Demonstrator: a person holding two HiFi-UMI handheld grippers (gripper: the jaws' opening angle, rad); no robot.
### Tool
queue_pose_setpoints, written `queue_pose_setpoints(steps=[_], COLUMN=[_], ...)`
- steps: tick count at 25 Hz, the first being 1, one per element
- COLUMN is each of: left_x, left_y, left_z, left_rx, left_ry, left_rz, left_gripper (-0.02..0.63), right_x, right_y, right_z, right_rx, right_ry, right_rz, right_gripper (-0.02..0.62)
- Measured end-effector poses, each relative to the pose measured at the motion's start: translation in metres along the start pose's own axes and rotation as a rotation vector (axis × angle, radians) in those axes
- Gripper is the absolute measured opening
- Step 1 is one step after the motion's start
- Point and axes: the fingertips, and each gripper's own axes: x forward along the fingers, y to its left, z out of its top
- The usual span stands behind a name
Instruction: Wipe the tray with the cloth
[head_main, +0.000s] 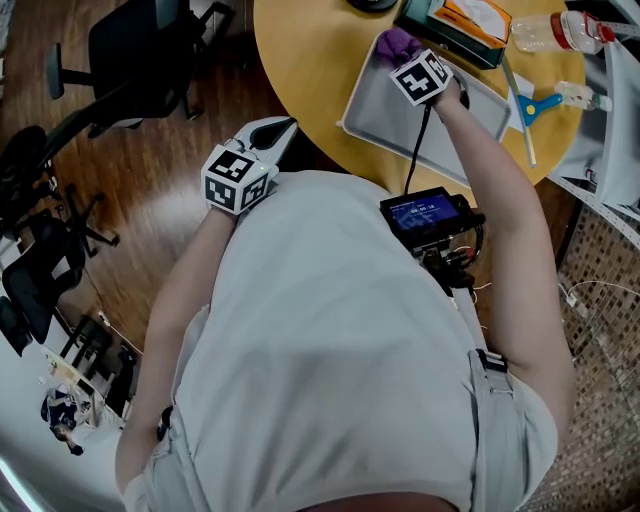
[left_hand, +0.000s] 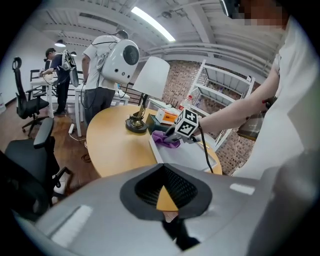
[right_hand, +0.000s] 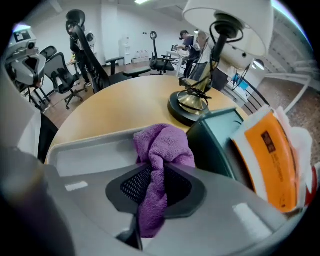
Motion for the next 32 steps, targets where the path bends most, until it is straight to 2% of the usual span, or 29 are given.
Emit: queue_pose_setpoints(steps=[4, 8, 11, 16, 18, 20, 25, 29, 32], left_x=[-0.006, -0.008, -0.005, 0.013, 0.020, 0.026, 0.043, 0.058, 0.068], left_y=[0.006, 0.008, 0.005, -0.012, -0.022, -0.036, -0.059, -0.068, -0.075], left_z=[0.000, 0.000, 0.005, 0.018, 0.023, 0.029, 0.038, 0.043, 0.045], left_rx=[-0.002, 0.001, 0.013, 0.058, 0.082, 0.105, 0.145, 0.167, 0.186], left_ry=[-0.006, -0.010, -0.014, -0.008, -0.001, 0.003, 0.018, 0.024, 0.032], left_rz=[0.014, 0.010, -0.012, -0.082, -0.110, -0.135, -0.182, -0.220, -0.245], left_gripper=[0.000, 0.000, 0.000, 0.000, 0.000, 0.000, 0.000, 0.000, 0.000], right_x=[0.008, 0.007, 0.001, -0.019, -0.027, -0.042, -0.094, -0.124, -0.138], right_y=[0.010, 0.021, 0.053, 0.133, 0.154, 0.158, 0.119, 0.078, 0.051], right_z=[0.020, 0.020, 0.011, -0.019, -0.030, -0.032, -0.013, -0.015, -0.035], right_rx=[-0.105, -0.142, -0.180, -0.305, -0.373, -0.400, -0.261, -0.200, -0.181], right_ry=[-0.028, -0.047, -0.061, -0.110, -0.123, -0.171, -0.326, -0.377, -0.365], right_rz=[-0.006, 0.008, 0.100, 0.311, 0.345, 0.321, 0.233, 0.172, 0.123], right_gripper=[0.063, 0.061, 0.063, 0.064, 0.066, 0.066, 0.066, 0.066, 0.066])
